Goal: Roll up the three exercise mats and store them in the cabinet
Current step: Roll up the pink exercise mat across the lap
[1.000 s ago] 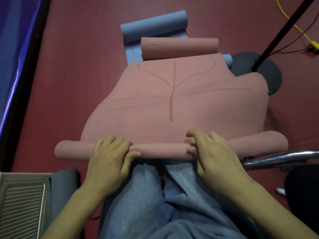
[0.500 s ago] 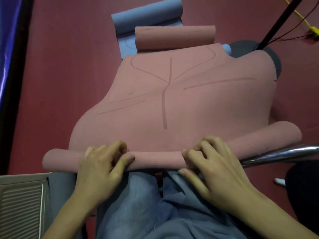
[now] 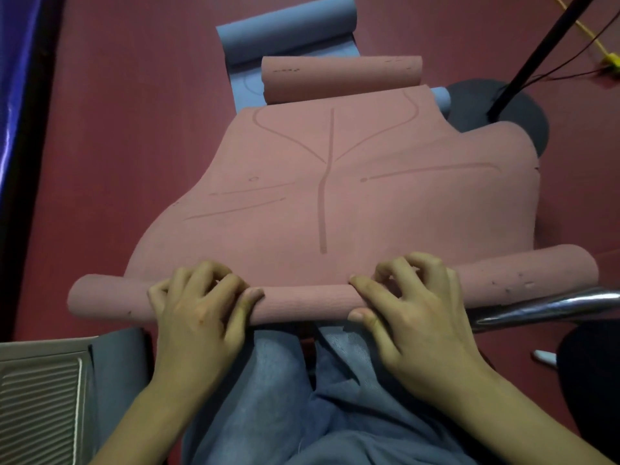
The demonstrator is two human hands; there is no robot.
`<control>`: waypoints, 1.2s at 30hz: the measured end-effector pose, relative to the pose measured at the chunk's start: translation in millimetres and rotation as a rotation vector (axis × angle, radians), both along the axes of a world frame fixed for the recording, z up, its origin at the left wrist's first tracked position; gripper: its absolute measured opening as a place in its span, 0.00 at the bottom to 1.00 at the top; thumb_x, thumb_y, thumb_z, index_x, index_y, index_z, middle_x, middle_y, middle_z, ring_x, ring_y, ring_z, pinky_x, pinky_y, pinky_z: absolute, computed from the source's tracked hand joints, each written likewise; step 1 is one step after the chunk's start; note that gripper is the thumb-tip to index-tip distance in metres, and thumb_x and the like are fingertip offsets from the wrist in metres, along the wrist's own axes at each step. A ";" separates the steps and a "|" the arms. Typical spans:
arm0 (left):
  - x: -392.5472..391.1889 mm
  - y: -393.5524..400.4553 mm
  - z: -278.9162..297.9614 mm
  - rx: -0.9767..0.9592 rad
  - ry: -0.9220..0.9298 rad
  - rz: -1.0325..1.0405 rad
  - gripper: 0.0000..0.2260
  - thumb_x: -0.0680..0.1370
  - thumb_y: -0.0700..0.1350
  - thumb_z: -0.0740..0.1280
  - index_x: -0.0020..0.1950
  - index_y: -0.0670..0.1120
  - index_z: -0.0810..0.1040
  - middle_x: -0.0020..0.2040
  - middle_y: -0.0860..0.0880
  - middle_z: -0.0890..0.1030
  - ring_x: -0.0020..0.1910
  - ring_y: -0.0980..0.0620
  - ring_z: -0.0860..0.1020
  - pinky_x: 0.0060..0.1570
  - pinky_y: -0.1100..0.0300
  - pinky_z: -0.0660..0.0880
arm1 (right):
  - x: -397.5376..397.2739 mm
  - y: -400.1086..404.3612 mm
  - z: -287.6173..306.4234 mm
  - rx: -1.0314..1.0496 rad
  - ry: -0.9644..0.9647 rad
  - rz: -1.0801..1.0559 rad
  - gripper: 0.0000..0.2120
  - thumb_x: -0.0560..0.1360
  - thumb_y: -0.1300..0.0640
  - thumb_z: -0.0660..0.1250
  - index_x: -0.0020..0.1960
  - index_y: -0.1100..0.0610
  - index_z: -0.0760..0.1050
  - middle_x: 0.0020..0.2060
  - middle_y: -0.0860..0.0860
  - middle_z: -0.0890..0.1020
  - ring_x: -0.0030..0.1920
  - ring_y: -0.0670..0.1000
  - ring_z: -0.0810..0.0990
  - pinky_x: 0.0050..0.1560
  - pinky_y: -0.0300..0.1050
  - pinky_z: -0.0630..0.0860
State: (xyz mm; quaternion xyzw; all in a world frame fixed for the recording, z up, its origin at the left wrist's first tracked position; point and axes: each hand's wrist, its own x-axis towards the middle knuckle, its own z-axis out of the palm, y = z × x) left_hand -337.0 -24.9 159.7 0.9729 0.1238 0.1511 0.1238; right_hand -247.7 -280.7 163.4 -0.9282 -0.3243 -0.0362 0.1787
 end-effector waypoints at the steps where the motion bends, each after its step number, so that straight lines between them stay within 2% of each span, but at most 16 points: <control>1: -2.2 1.0 -1.2 0.022 -0.014 -0.013 0.13 0.79 0.54 0.65 0.40 0.48 0.81 0.44 0.52 0.78 0.45 0.46 0.73 0.49 0.51 0.58 | 2.1 2.2 -0.1 -0.002 -0.024 0.001 0.19 0.79 0.42 0.61 0.60 0.51 0.82 0.50 0.48 0.78 0.54 0.57 0.70 0.51 0.50 0.62; 4: -8.7 3.4 -1.8 0.020 -0.024 -0.049 0.16 0.77 0.58 0.67 0.46 0.46 0.85 0.47 0.50 0.80 0.48 0.45 0.77 0.51 0.49 0.63 | 12.3 7.5 0.2 0.041 -0.045 0.023 0.22 0.79 0.43 0.62 0.68 0.53 0.78 0.47 0.47 0.79 0.48 0.56 0.71 0.47 0.50 0.63; 5: -9.5 3.4 -0.9 0.030 -0.007 -0.058 0.19 0.75 0.61 0.69 0.48 0.46 0.86 0.47 0.50 0.80 0.48 0.45 0.77 0.52 0.48 0.64 | 16.2 7.7 0.5 0.093 -0.021 0.028 0.22 0.78 0.43 0.63 0.68 0.53 0.78 0.45 0.46 0.79 0.45 0.55 0.70 0.46 0.50 0.64; 7: -9.6 2.9 1.3 0.061 0.031 -0.063 0.24 0.72 0.66 0.71 0.51 0.46 0.86 0.48 0.50 0.81 0.49 0.44 0.77 0.54 0.47 0.65 | 23.5 7.9 1.9 0.201 0.048 0.033 0.18 0.77 0.43 0.65 0.61 0.53 0.78 0.43 0.44 0.79 0.42 0.53 0.69 0.44 0.50 0.64; 10: -8.4 2.5 1.9 0.063 0.068 -0.060 0.25 0.73 0.67 0.68 0.53 0.46 0.86 0.49 0.51 0.81 0.52 0.45 0.77 0.56 0.47 0.63 | 30.4 10.7 3.9 0.164 0.044 0.068 0.13 0.76 0.42 0.66 0.48 0.52 0.76 0.40 0.44 0.77 0.42 0.52 0.68 0.43 0.50 0.63; 15: -1.0 5.1 2.0 0.074 0.087 -0.094 0.23 0.76 0.65 0.62 0.51 0.47 0.85 0.50 0.52 0.82 0.51 0.45 0.76 0.56 0.47 0.62 | 34.9 6.1 7.9 0.157 0.035 0.110 0.19 0.76 0.38 0.66 0.41 0.54 0.75 0.38 0.44 0.77 0.47 0.53 0.73 0.45 0.52 0.68; 18: 9.9 10.0 6.8 0.065 0.120 -0.118 0.22 0.77 0.66 0.61 0.47 0.50 0.84 0.47 0.56 0.81 0.48 0.48 0.76 0.56 0.46 0.61 | 36.2 2.5 13.2 0.034 0.031 0.168 0.24 0.73 0.32 0.67 0.44 0.55 0.76 0.44 0.47 0.77 0.52 0.54 0.73 0.48 0.52 0.70; 21: 27.4 15.8 11.6 0.026 0.172 -0.085 0.22 0.77 0.67 0.58 0.40 0.54 0.81 0.40 0.59 0.80 0.45 0.51 0.75 0.58 0.48 0.59 | 40.9 4.3 17.9 -0.106 -0.003 0.165 0.24 0.73 0.32 0.64 0.47 0.54 0.77 0.48 0.49 0.76 0.54 0.56 0.71 0.48 0.52 0.70; 26: 47.8 22.6 14.2 0.003 0.243 -0.054 0.29 0.76 0.72 0.52 0.36 0.53 0.82 0.35 0.57 0.81 0.42 0.51 0.77 0.57 0.50 0.59 | 43.3 8.9 13.3 -0.120 -0.021 0.061 0.25 0.77 0.33 0.56 0.53 0.51 0.81 0.51 0.50 0.74 0.56 0.57 0.70 0.49 0.53 0.71; 31: 41.8 18.9 10.5 0.004 0.193 -0.022 0.25 0.75 0.71 0.57 0.39 0.54 0.83 0.34 0.56 0.80 0.42 0.49 0.78 0.57 0.47 0.63 | 43.6 11.4 8.4 -0.136 -0.030 0.044 0.24 0.79 0.34 0.53 0.53 0.50 0.80 0.51 0.48 0.75 0.56 0.57 0.70 0.49 0.53 0.69; 34: 45.6 19.8 16.3 -0.224 0.139 0.105 0.23 0.68 0.74 0.63 0.50 0.58 0.80 0.37 0.57 0.82 0.46 0.50 0.77 0.58 0.50 0.67 | 48.0 13.0 8.0 -0.120 0.000 0.029 0.25 0.79 0.34 0.52 0.54 0.48 0.80 0.50 0.47 0.74 0.54 0.56 0.69 0.49 0.52 0.67; 36: 51.8 22.0 20.7 -0.344 0.149 0.167 0.24 0.64 0.75 0.66 0.50 0.59 0.74 0.38 0.57 0.82 0.46 0.49 0.78 0.56 0.49 0.73 | 50.9 16.7 9.3 -0.133 0.018 0.031 0.24 0.80 0.34 0.51 0.54 0.48 0.79 0.49 0.47 0.74 0.51 0.55 0.69 0.47 0.52 0.66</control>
